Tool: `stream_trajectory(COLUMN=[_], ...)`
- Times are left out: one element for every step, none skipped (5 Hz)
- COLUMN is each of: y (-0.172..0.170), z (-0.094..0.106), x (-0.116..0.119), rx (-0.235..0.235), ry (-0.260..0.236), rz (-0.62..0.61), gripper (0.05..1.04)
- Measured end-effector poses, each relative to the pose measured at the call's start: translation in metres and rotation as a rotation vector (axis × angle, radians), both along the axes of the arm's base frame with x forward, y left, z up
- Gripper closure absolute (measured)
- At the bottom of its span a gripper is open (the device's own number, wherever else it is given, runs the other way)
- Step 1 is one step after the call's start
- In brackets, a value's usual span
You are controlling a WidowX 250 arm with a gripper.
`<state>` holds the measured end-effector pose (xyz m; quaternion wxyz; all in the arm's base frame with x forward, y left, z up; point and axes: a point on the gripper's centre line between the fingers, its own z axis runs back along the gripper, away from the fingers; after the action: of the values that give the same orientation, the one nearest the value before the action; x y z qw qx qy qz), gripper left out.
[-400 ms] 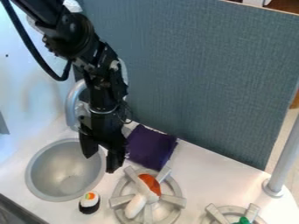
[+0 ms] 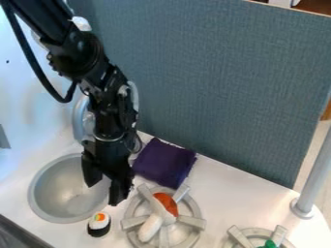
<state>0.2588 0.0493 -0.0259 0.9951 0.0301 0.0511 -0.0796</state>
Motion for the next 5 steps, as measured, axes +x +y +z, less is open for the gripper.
stream_trajectory(y=[0.005,0.010,0.009,0.009,0.013], z=[-0.012,-0.041,-0.061,-0.070,-0.081], x=[-0.006,-0.018,-0.015,-0.017,-0.017], rx=[0.025,0.057,0.044,0.042,0.067], ry=[0.044,0.126,0.169,0.192,0.223], rz=[-0.028,-0.022,-0.035,-0.028,-0.017], gripper=[0.083,0.083,0.083,0.083,0.083])
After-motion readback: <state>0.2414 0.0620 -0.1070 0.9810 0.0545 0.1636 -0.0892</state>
